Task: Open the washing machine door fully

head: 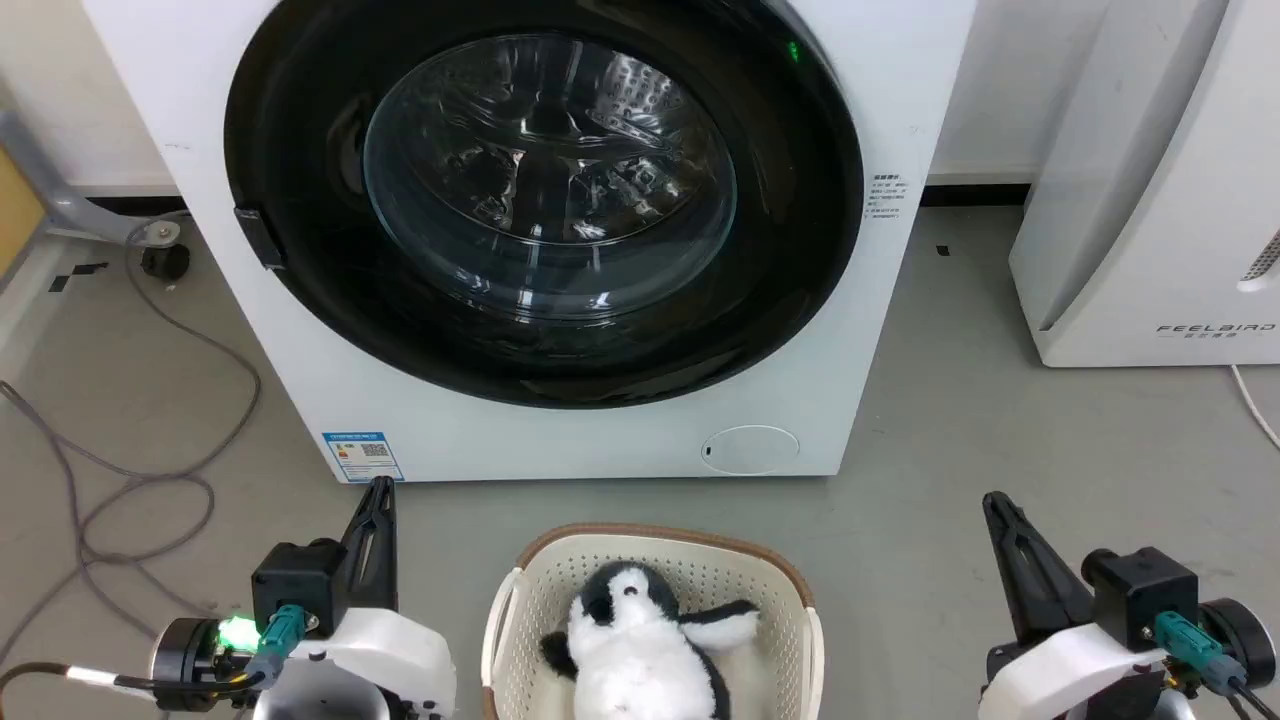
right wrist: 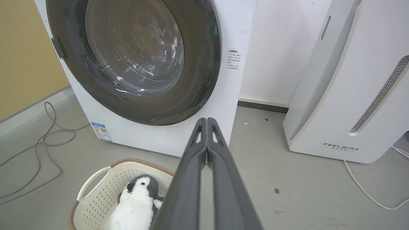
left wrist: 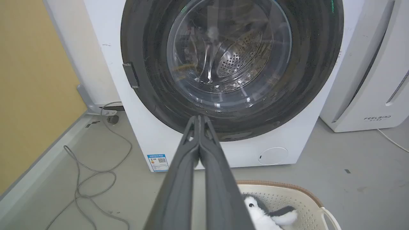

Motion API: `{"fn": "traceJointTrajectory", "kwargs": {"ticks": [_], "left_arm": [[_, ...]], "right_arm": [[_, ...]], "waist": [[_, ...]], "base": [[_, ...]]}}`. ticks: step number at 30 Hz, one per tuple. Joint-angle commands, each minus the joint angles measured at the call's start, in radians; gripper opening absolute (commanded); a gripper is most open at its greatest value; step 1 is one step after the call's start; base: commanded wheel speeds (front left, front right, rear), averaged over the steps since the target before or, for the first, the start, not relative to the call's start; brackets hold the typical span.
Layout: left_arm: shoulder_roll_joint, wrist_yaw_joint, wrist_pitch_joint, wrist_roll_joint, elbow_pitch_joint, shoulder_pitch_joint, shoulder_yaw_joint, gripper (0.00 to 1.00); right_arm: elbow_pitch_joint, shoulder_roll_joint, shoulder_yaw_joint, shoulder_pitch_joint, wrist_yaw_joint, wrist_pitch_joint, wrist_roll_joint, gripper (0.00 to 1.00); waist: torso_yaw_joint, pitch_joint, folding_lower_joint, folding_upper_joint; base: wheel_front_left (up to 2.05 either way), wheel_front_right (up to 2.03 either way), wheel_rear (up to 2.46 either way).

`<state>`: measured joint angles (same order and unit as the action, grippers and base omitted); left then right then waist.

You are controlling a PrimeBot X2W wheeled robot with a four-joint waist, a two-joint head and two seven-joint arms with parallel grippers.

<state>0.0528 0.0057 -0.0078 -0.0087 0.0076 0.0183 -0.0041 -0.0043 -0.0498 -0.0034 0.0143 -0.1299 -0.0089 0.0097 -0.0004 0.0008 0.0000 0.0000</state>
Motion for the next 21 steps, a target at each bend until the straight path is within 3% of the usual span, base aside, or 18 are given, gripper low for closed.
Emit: {"fn": "traceJointTrajectory", "kwargs": {"ticks": [1,21], "left_arm": [[-0.002,-0.005,0.006,0.008,-0.007,-0.018,0.004,0.0],[-0.003,-0.006,0.008,0.009,-0.008,-0.018,0.004,0.0]], "right_arm": [[0.004,0.0,0.003,-0.014,-0.001,0.007,-0.009,0.0],[0.004,0.0,0.003,-0.014,-0.001,0.009,-0.01,0.0]], "waist": [[0.0,0.0,0.0,0.0],[0.0,-0.001,0.0,0.0]], "base": [[0.0,0.0,0.0],[0.0,0.0,0.0]]}}
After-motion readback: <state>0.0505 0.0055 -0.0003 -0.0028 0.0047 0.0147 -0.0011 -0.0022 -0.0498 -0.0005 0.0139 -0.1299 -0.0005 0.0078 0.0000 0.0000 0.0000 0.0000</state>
